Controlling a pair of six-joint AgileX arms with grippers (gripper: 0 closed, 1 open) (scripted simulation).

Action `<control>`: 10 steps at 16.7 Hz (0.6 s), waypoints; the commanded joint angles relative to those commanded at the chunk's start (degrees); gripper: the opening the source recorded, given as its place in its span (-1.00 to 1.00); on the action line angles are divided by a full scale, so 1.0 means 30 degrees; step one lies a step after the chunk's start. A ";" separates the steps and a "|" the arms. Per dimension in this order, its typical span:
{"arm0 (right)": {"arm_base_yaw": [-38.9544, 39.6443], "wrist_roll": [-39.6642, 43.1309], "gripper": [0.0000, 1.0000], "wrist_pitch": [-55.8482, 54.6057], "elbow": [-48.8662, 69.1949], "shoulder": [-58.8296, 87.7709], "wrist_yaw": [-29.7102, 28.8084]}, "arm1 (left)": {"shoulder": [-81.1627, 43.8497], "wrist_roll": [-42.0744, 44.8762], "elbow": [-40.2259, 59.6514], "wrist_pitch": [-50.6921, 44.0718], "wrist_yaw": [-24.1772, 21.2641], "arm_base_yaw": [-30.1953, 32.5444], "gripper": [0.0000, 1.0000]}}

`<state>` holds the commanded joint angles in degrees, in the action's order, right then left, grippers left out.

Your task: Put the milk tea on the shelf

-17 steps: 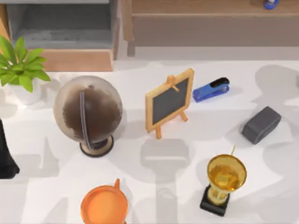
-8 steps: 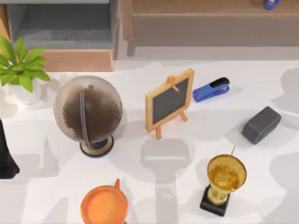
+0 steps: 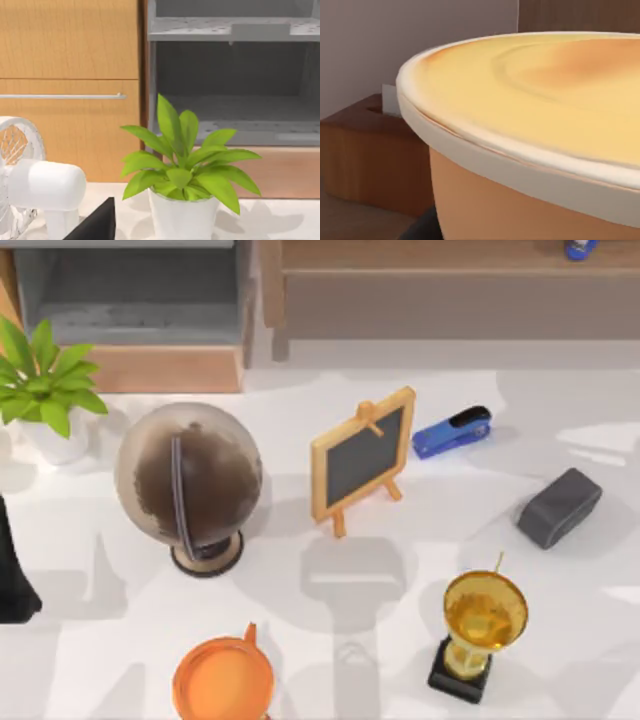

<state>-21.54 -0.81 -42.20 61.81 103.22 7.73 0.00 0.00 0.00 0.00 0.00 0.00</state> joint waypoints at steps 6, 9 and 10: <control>0.3220 0.0097 -1.00 0.2298 0.2085 0.0124 0.0169 | 0.0000 0.0000 0.0000 0.0000 0.0000 0.0000 1.00; 0.3761 0.0115 -1.00 0.2457 0.2433 0.0094 0.0199 | 0.0000 0.0000 0.0000 0.0000 0.0000 0.0000 1.00; 0.3761 0.0115 -1.00 0.2457 0.2433 0.0094 0.0199 | 0.0000 0.0000 0.0000 0.0000 0.0000 0.0000 1.00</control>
<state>-10.26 -0.46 -34.83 69.11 103.50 8.32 0.00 0.00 0.00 0.00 0.00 0.00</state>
